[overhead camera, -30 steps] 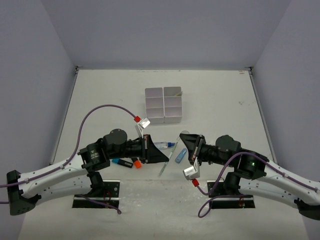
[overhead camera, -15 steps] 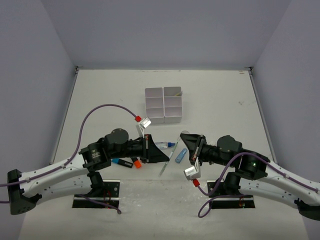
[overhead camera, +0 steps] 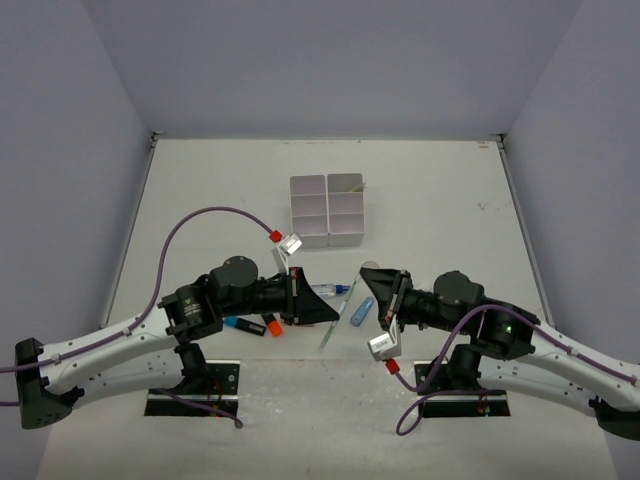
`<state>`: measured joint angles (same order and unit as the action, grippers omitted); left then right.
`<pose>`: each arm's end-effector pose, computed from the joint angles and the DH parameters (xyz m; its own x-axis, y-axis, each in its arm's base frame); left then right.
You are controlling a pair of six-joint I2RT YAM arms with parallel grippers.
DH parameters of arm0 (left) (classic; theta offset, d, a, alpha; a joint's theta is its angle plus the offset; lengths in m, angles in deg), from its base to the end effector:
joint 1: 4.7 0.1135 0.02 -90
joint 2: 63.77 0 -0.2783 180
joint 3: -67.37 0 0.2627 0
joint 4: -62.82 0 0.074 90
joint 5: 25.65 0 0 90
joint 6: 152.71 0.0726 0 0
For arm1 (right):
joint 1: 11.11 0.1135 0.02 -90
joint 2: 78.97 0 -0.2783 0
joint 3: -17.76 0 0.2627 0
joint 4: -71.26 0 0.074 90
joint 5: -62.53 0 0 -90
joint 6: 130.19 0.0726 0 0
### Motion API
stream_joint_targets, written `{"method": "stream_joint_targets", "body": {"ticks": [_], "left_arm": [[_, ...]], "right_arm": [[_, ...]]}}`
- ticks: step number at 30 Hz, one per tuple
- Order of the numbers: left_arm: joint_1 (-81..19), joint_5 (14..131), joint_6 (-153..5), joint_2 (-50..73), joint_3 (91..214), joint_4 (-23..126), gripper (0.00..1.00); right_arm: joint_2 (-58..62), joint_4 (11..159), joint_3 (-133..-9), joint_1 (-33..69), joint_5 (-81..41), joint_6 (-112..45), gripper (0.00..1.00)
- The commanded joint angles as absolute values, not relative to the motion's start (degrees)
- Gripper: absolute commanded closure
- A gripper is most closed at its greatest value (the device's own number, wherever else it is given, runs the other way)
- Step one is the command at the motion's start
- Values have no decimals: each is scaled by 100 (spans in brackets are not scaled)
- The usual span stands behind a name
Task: Sort the stationery into containers
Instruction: Close the pen cap on the pen.
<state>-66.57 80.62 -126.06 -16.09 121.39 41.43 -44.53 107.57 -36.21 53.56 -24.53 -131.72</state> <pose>0.0917 -0.2146 0.3110 -0.9255 -0.0886 -0.3681 0.3275 0.3006 -0.8957 0.0729 0.1628 0.3164 0.9266 -0.3758 0.0108 -0.0988 -0.2711 -0.9575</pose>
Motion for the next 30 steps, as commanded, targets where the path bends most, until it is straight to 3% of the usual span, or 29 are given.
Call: {"method": "stream_joint_targets", "body": {"ticks": [1, 30], "left_arm": [[-6570, 8020, -12432, -1601, 12410, 4205, 100], [-6350, 8337, -12121, -1433, 12320, 4623, 100]], "right_arm": [[-4469, 10690, -3666, 5428, -2395, -13160, 100], [-4408, 10612, -3574, 5591, -2448, -13454, 100]]}}
